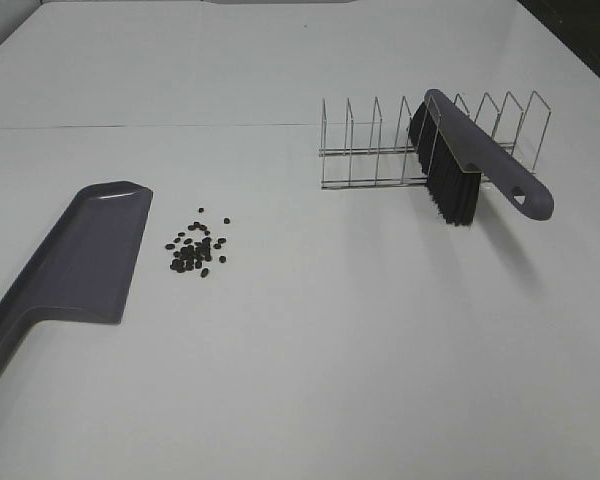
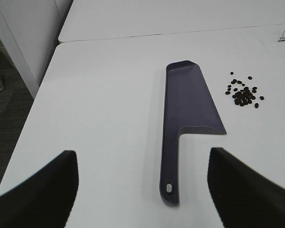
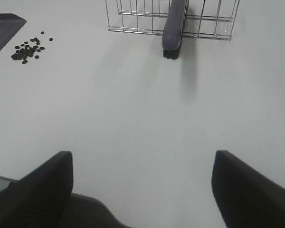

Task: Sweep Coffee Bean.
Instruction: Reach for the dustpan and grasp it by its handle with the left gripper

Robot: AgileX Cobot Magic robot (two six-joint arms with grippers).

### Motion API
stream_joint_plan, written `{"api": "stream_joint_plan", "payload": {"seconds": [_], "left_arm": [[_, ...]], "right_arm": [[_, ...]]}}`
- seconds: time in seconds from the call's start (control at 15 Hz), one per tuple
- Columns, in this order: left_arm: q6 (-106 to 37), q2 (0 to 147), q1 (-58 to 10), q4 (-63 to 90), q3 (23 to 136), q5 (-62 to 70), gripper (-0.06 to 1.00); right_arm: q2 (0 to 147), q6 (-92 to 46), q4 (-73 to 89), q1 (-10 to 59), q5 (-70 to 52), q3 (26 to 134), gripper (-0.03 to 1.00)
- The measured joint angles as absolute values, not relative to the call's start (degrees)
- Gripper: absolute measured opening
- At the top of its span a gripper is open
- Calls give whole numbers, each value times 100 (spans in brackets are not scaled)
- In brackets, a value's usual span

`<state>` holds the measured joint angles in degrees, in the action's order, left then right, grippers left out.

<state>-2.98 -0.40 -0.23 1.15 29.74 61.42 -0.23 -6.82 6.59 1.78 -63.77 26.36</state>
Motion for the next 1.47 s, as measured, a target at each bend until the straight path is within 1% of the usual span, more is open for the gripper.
{"api": "stream_joint_plan", "payload": {"seconds": [1.47], "left_arm": [[-298, -40, -23, 115, 2974, 6142, 70]], "right_arm": [[-23, -561, 825, 178, -6377, 2636, 75]]}}
